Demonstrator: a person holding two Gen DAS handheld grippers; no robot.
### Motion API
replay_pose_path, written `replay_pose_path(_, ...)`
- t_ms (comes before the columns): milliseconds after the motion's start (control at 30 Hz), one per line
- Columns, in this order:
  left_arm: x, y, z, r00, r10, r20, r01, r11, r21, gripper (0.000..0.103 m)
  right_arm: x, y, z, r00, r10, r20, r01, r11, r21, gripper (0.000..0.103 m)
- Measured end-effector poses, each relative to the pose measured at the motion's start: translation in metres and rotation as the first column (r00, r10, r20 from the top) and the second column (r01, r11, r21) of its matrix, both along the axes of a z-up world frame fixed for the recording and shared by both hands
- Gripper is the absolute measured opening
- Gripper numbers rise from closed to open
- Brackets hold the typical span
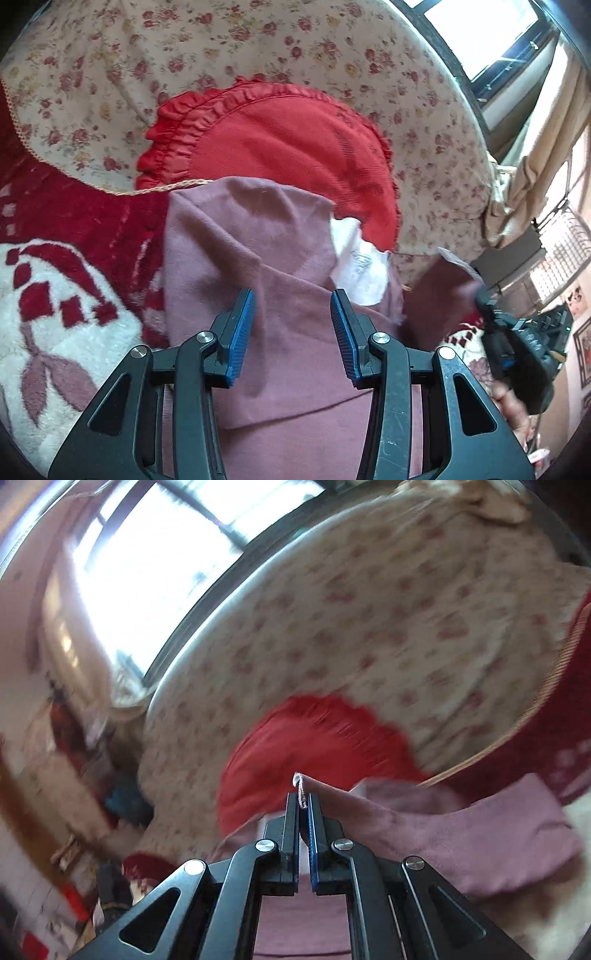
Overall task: Fold small clothes
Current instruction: 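Carry the held sleeve across the shirt body and open the right gripper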
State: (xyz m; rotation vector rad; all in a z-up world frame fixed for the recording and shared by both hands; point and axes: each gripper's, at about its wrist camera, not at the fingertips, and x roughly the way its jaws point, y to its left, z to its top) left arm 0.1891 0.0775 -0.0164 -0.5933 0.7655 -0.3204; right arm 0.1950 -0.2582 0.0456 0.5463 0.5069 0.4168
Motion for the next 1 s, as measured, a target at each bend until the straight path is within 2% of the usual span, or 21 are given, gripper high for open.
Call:
replay_pose_path(100,0.000,0.003,0.002,1.000,0.006,0.013,-0.005,1.000,-0.030,0.042,0.008,0.045,-0.016,0.997,0.074,-0.036,-0.074,0.997,-0.010,0.003)
replay_pose_path(167,0.002,0.005,-0.001,1.000,-0.014,0.011,0.015,0.995,-0.095,0.045,0.009,0.072,-0.027,0.992,0.115,-0.048,-0.117,0.993,-0.034,0.003)
replay_pose_path(267,0.007,-0.002,-0.005,0.997,-0.073,-0.005,0.071,0.984,-0.166,0.045,0.007,0.102,-0.046,0.982,0.173,-0.074,-0.179,0.981,-0.080,0.003)
replay_pose_path(367,0.009,-0.014,-0.006,0.989,-0.149,0.008,0.147,0.963,-0.224,0.045,0.003,0.122,-0.059,0.976,0.200,-0.083,-0.212,0.962,-0.173,0.003)
replay_pose_path(533,0.017,-0.040,-0.006,0.971,-0.237,0.036,0.239,0.944,-0.229,0.053,-0.002,0.121,-0.062,0.975,0.208,-0.079,-0.220,0.950,-0.219,0.003)
replay_pose_path(667,0.033,-0.069,-0.016,0.952,-0.305,-0.006,0.299,0.936,-0.188,0.053,-0.007,0.120,-0.067,0.975,0.208,-0.082,-0.223,0.938,-0.265,0.003)
replay_pose_path(767,0.041,-0.080,-0.026,0.948,-0.317,-0.036,0.306,0.936,-0.173,0.053,-0.008,0.121,-0.067,0.975,0.208,-0.080,-0.223,0.929,-0.296,0.004)
replay_pose_path(933,0.046,-0.080,-0.030,0.952,-0.305,-0.040,0.295,0.942,-0.162,0.053,-0.009,0.122,-0.066,0.971,0.220,-0.089,-0.237,0.916,-0.324,0.006)
replay_pose_path(1000,0.047,-0.076,-0.033,0.955,-0.295,-0.044,0.284,0.944,-0.166,0.053,-0.012,0.121,-0.065,0.967,0.233,-0.099,-0.253,0.910,-0.329,0.013)
